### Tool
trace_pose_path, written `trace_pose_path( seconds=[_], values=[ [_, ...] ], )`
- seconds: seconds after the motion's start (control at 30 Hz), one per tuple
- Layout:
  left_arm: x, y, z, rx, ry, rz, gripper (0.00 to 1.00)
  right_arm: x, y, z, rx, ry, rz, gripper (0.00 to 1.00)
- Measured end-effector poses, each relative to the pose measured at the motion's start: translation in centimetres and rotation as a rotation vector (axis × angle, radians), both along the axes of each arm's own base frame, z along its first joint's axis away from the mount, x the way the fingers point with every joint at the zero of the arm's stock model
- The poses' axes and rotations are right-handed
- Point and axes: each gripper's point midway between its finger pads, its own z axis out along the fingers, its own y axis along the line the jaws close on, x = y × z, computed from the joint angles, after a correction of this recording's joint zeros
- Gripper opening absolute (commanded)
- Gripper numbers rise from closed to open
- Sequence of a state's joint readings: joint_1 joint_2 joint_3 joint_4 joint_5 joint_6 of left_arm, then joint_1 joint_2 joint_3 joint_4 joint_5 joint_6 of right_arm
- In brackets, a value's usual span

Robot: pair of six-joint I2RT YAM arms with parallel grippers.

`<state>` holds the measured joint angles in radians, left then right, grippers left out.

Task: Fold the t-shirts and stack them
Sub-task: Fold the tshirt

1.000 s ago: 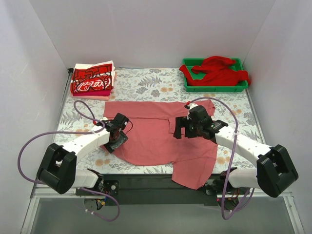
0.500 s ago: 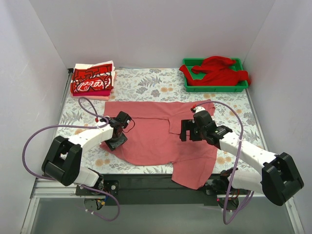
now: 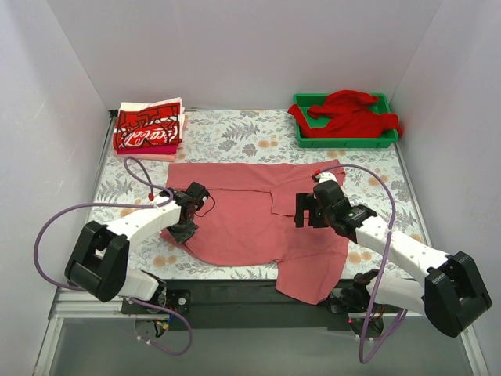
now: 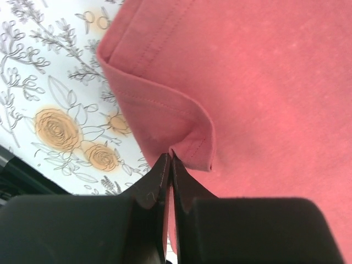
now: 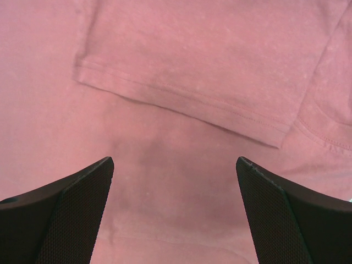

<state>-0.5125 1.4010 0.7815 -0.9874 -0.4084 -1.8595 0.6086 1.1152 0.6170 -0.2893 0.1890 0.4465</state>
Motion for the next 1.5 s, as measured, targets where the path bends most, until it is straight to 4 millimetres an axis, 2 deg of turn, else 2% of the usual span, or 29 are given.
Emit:
trace_pose_path(
  seconds=[0.13, 0.23, 0.33, 0.4, 0.47, 0.5, 0.57, 0.63, 0.7, 0.73, 0.9, 1.07, 1.2, 1.4, 1.5],
  values=[
    [-0.3, 0.2, 0.7, -0.002, -0.011, 0.015, 0.00, -0.7, -0.7, -0.9, -0.030, 0.026, -0.001, 0.98],
    [-0.3, 0.2, 1.3, -0.014, -0.034, 0.028, 0.00, -1.0, -0.6, -0.9, -0.033, 0.026, 0.030, 0.96],
    [-0.2, 0.2, 1.9, -0.029, -0.060, 0.038, 0.00, -1.6, 0.2, 0.3, -0.001, -0.011, 0.117, 0.94],
    [-0.1, 0.1, 2.2, -0.040, -0.079, 0.044, 0.00, -2.7, 1.9, 1.5, 0.028, -0.048, 0.209, 0.93],
    [0.0, 0.1, 2.4, -0.047, -0.091, 0.047, 0.00, -4.5, 4.0, 2.0, 0.036, -0.055, 0.323, 0.93],
    [0.0, 0.0, 2.5, -0.051, -0.097, 0.050, 0.00, -6.1, 5.4, 1.9, 0.023, -0.049, 0.403, 0.92],
    [0.1, 0.0, 2.7, -0.056, -0.107, 0.054, 0.00, -9.9, 7.8, 1.1, -0.026, -0.007, 0.569, 0.92],
    [0.1, 0.0, 2.9, -0.063, -0.117, 0.059, 0.00, -13.7, 8.8, 0.0, -0.106, 0.045, 0.697, 0.90],
    [0.1, -0.1, 3.0, -0.071, -0.130, 0.065, 0.00, -16.2, 7.9, -1.1, -0.202, 0.098, 0.748, 0.88],
    [0.1, -0.1, 3.2, -0.076, -0.138, 0.067, 0.00, -16.9, 7.2, -1.5, -0.231, 0.122, 0.745, 0.88],
    [-0.2, 0.0, 3.4, -0.098, -0.165, 0.073, 0.00, -18.3, 3.0, -2.8, -0.330, 0.247, 0.606, 0.82],
    [-0.1, -0.1, 3.3, -0.106, -0.175, 0.073, 0.00, -21.1, -0.9, -4.6, -0.358, 0.382, 0.553, 0.79],
    [0.0, -0.1, 3.3, -0.108, -0.177, 0.074, 0.00, -22.9, -1.3, -4.8, -0.373, 0.444, 0.598, 0.77],
    [-0.1, -0.1, 3.4, -0.115, -0.187, 0.084, 0.00, -24.3, -2.1, -5.9, -0.451, 0.512, 0.654, 0.72],
    [-0.1, -0.1, 3.5, -0.118, -0.191, 0.091, 0.00, -24.4, -1.9, -5.9, -0.458, 0.525, 0.660, 0.58]
  ],
)
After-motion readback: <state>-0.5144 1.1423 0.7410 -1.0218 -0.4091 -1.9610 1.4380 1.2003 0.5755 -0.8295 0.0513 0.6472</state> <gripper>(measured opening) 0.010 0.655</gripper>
